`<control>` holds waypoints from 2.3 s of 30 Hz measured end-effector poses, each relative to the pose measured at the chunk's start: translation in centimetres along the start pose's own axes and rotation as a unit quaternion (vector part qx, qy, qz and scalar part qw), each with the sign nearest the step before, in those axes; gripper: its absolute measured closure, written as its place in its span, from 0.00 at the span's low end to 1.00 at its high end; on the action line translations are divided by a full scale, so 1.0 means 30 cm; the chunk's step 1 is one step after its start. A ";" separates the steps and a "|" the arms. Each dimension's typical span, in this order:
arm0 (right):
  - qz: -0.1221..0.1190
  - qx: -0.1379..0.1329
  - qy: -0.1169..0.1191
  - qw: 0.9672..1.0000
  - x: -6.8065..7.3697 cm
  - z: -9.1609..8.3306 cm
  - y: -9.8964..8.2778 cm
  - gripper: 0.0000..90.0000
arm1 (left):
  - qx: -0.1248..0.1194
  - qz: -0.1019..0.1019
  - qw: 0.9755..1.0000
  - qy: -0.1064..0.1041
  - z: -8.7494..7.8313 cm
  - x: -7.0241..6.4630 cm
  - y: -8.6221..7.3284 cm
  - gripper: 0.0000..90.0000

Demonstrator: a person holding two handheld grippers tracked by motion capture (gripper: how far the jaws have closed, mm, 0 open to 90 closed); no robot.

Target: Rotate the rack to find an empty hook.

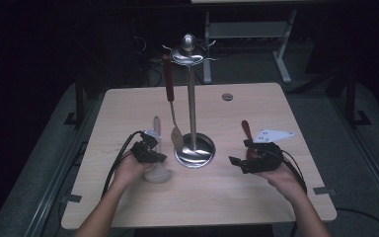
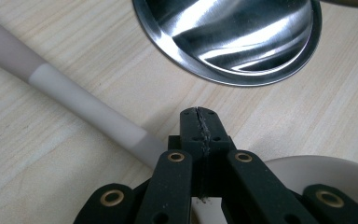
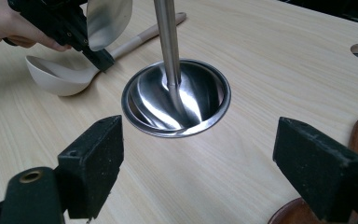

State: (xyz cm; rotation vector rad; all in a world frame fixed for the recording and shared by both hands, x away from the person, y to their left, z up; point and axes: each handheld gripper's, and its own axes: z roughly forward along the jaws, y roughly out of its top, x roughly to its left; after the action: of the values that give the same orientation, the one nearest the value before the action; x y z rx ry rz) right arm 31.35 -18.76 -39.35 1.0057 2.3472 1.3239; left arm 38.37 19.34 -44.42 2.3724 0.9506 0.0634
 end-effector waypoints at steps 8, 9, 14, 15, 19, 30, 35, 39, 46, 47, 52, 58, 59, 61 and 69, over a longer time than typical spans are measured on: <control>0.003 0.000 -0.001 1.000 -0.002 -0.002 -0.002 0.18 | 0.012 -0.016 1.000 -0.004 -0.008 0.008 0.001 1.00; 0.003 0.000 -0.001 1.000 -0.002 -0.002 -0.002 0.18 | 0.013 -0.016 1.000 -0.005 -0.006 0.008 0.002 1.00; 0.004 0.003 0.000 1.000 0.000 0.002 -0.003 0.18 | 0.025 -0.015 1.000 -0.004 0.014 -0.004 0.006 1.00; 0.004 0.003 0.000 1.000 0.000 0.003 -0.003 0.18 | 0.028 -0.018 0.999 -0.003 0.014 -0.008 0.005 1.00; 0.005 0.003 -0.001 1.000 -0.004 0.001 -0.005 0.18 | 0.035 -0.020 0.999 -0.009 0.007 -0.011 -0.011 1.00; 0.007 0.000 -0.002 1.000 -0.009 -0.005 -0.005 0.18 | 0.060 -0.024 0.998 -0.014 -0.074 0.005 -0.088 1.00; 0.009 0.000 -0.003 1.000 -0.009 -0.004 -0.004 0.18 | 0.059 -0.042 0.997 -0.016 -0.108 0.011 -0.127 1.00; 0.007 0.002 -0.003 1.000 -0.008 -0.001 -0.004 0.18 | 0.053 -0.045 0.997 -0.022 -0.117 0.017 -0.137 1.00; 0.008 0.002 -0.001 1.000 -0.010 0.002 -0.003 0.18 | 0.018 -0.070 0.997 -0.005 -0.146 0.055 -0.116 1.00; 0.008 0.002 -0.001 1.000 -0.010 0.002 -0.003 0.18 | 0.013 -0.077 0.997 -0.002 -0.150 0.062 -0.112 1.00; 0.009 0.002 -0.002 1.000 -0.011 0.003 -0.003 0.18 | 0.013 -0.102 0.994 0.035 -0.164 0.131 -0.081 0.83; 0.010 0.003 0.000 1.000 -0.011 0.006 -0.002 0.18 | 0.026 -0.125 0.991 0.051 -0.126 0.187 -0.051 0.65; 0.011 0.003 0.000 1.000 -0.010 0.008 -0.002 0.18 | 0.020 -0.137 0.989 0.053 -0.114 0.190 -0.046 0.63; 0.009 0.004 0.000 1.000 -0.010 0.010 -0.002 0.18 | 0.030 -0.143 0.988 0.058 -0.103 0.203 -0.039 0.62; 0.012 0.002 0.001 1.000 -0.012 0.009 -0.001 0.18 | 0.050 -0.147 0.984 0.091 -0.055 0.198 0.000 0.62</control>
State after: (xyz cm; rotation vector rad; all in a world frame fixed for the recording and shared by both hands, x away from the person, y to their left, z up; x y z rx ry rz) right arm 31.73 -18.84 -39.54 1.0369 2.3483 1.3290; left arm 42.40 23.99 -44.02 2.3179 1.4138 0.1221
